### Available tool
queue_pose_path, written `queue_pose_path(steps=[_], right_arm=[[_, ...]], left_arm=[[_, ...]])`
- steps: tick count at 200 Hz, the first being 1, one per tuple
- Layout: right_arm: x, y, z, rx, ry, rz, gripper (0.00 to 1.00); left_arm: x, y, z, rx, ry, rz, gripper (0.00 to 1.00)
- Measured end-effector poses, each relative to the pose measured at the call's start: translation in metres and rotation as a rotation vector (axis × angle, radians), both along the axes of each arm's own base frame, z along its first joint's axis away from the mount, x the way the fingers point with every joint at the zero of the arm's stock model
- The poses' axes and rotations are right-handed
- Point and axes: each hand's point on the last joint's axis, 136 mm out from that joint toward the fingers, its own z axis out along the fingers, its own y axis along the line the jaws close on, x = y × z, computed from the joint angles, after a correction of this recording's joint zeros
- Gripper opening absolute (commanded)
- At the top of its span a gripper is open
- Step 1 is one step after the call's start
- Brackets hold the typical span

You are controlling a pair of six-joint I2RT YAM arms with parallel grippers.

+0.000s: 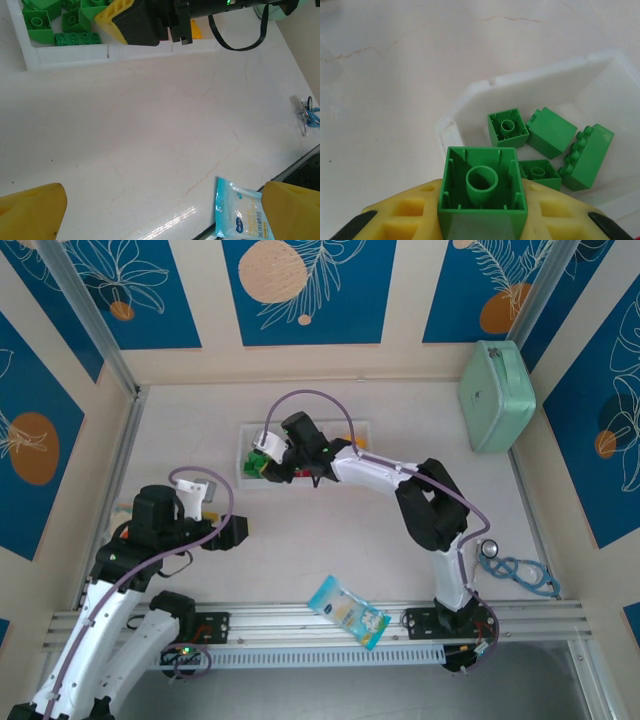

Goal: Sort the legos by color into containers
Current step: Place the lego in the container.

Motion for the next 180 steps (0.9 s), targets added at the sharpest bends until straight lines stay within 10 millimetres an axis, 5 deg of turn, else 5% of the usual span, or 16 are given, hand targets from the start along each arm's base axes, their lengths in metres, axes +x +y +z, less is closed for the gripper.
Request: queue_pose_path(steps=[81,122,180], right_arm=[[0.025,0.015,-0.016,-0.064,-0.036,-0.011,0.29],[0.019,0.017,-0.032,-0.129,-0.047,-0.004,0.60],[0.018,0.018,-0.031,-0.186,-0.113,-0.014,1.00]], left_arm=[[0.000,0.000,0.000,0.000,0.000,0.002,0.99],[0.000,0.000,0.000,0.000,-0.001,0.002,0.99],[0.000,0.000,0.000,0.000,-0.001,0.002,0.99]])
